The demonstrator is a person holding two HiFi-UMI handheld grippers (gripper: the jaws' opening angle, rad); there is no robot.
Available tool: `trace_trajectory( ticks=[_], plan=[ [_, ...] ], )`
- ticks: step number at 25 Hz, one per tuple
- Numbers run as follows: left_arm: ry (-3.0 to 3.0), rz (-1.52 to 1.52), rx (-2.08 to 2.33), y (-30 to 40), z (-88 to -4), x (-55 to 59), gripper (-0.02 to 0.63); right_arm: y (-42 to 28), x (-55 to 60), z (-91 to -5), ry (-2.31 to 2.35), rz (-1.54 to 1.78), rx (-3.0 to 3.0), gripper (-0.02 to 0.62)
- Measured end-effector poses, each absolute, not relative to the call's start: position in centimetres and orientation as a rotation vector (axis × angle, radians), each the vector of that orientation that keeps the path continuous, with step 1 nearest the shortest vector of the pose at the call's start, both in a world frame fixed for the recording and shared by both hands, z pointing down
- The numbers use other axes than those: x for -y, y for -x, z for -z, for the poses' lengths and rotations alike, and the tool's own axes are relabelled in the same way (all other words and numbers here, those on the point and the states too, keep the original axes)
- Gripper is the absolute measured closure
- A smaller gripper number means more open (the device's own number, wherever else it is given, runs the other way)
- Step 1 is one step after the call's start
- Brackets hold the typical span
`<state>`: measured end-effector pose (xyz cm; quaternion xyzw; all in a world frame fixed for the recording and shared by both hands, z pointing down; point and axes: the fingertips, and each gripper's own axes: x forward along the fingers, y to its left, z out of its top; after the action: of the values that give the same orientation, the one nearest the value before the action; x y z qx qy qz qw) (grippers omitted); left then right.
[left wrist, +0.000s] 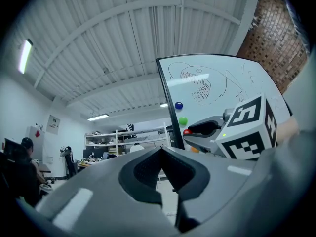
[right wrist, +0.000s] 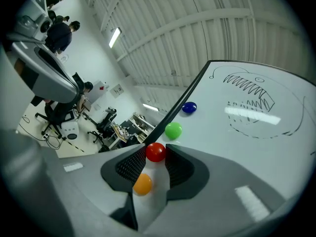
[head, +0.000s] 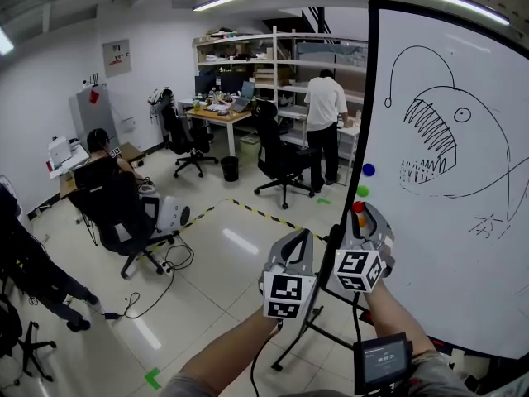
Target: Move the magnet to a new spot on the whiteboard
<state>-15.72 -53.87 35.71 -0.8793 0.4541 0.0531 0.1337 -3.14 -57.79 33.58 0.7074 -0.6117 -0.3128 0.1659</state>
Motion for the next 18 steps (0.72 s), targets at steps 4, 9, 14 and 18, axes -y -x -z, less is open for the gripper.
trace_trajectory(
  ticks=[4,9,14,18],
  plan=[
    [2.55,-0.167,-1.313,15.65,-35.58,53.9,0.606,2.89,57.73,-33.75,-2.02,0.926,1.686,0.463],
    [2.551,-0.17,-1.314,15.59,-35.62,54.01,0.606,2.86,57.94,-33.99,-2.017,0.927,1.686,0.453],
    [2.544,-0.167,-1.323,15.93,-35.59,53.66,0.606,2.95,57.78,-34.03,-2.016,0.936,1.694,0.434],
    [2.541,-0.175,-1.325,15.94,-35.36,53.7,0.606,3.01,57.98,-33.87,-2.013,0.949,1.697,0.446]
  ],
)
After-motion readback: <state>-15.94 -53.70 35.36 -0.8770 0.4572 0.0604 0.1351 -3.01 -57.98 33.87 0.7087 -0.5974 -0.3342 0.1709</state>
